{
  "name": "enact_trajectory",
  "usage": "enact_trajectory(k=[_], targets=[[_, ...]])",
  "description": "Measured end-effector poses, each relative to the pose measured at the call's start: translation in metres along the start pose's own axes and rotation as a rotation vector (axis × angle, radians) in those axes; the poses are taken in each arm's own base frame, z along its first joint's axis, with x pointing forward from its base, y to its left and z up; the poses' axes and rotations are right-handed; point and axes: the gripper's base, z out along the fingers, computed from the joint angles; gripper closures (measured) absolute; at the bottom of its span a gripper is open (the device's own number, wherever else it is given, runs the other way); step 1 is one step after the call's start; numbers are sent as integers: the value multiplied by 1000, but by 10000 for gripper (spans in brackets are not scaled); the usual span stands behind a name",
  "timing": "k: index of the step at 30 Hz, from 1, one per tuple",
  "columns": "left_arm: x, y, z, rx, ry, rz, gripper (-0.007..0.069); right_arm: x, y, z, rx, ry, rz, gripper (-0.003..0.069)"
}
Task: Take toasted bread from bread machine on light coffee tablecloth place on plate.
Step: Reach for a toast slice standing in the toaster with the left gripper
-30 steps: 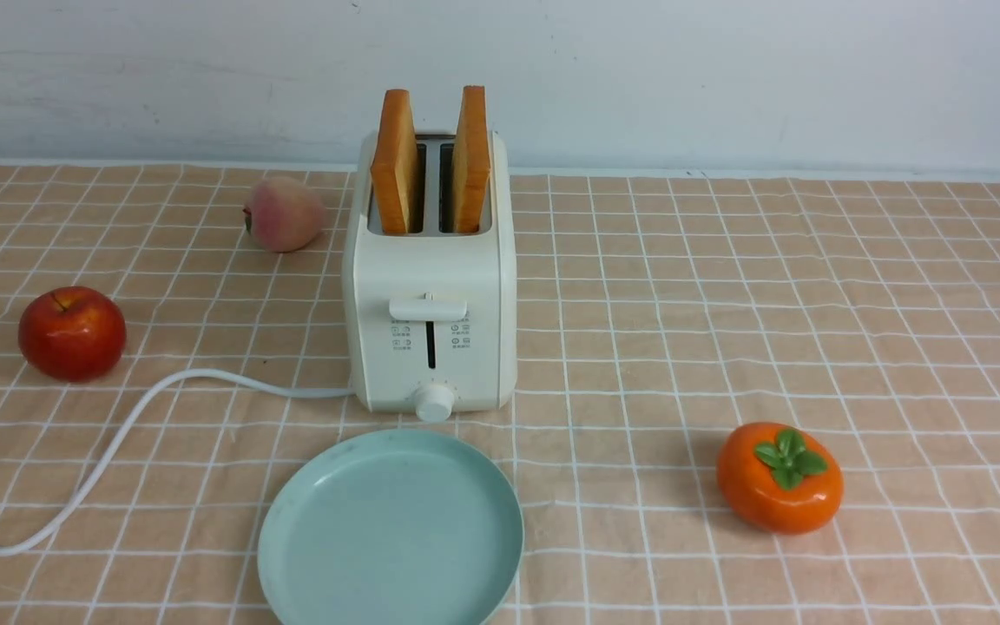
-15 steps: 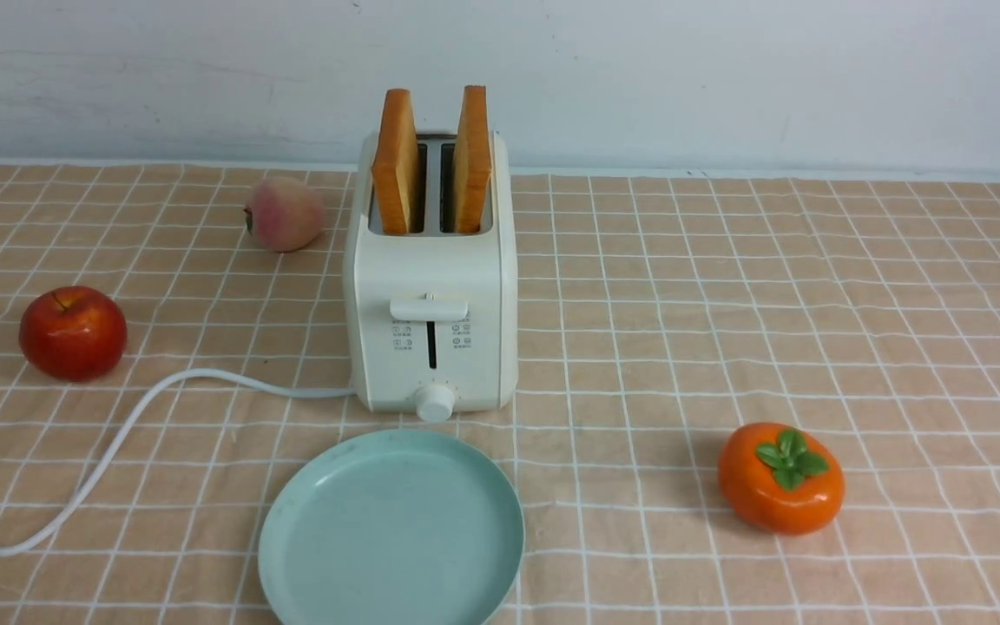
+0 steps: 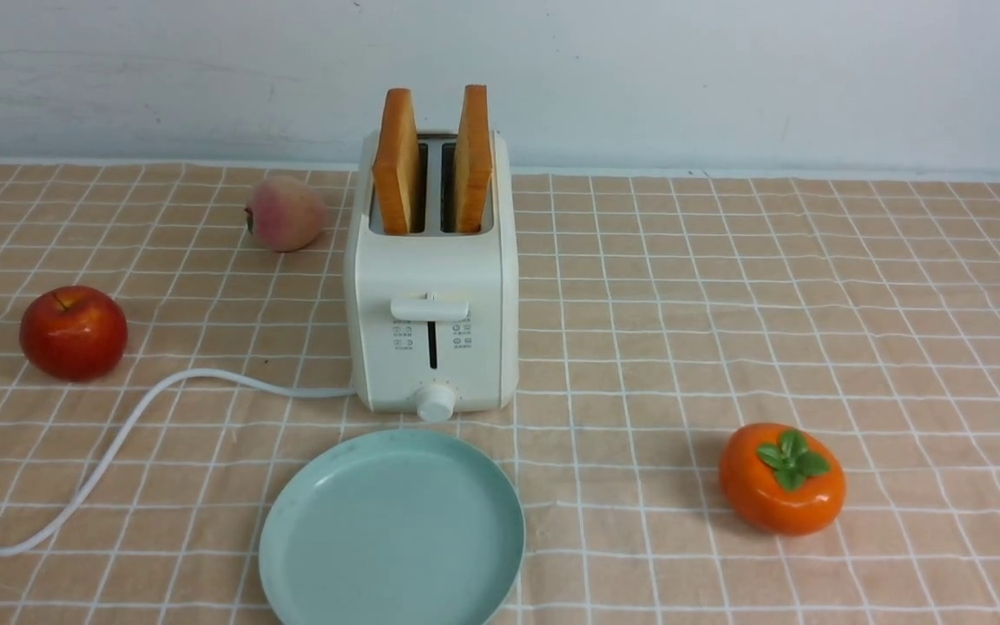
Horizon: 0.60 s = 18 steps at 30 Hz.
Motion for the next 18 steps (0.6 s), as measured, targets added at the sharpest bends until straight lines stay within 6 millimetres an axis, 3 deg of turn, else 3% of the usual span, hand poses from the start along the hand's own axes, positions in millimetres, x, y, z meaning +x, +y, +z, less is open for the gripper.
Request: enact_trajectory(k=[1,2,3,4,5,7,8,11,13,15,18], targets=[[-9,-12,6,14,-1,13,628,-18,16,3,-21,-3,-36,424],[-10,-14,7,8,11,20,639,-22,20,2,-32,-17,-45,424],[-25,-36,21,-11,64,41,638,-44,42,15,-34,53,-108,424],[-24,-35,20,-22,79,44,638,-51,48,16,-44,49,-122,424],[-29,-47,35,-89,180,68,638,-62,63,30,-26,172,-174,424],[-35,-61,55,-221,371,118,638,-66,73,60,23,405,-246,424],[-37,-64,60,-233,391,128,638,-66,74,65,33,453,-252,424],[-28,-62,91,-474,756,225,638,-50,67,103,114,863,-337,428],[-22,-57,100,-544,884,256,638,-41,60,113,135,962,-346,440],[-6,-46,123,-609,1082,306,638,-25,47,128,157,1120,-361,542],[9,-39,144,-586,1200,301,638,-18,43,134,143,1147,-372,657]])
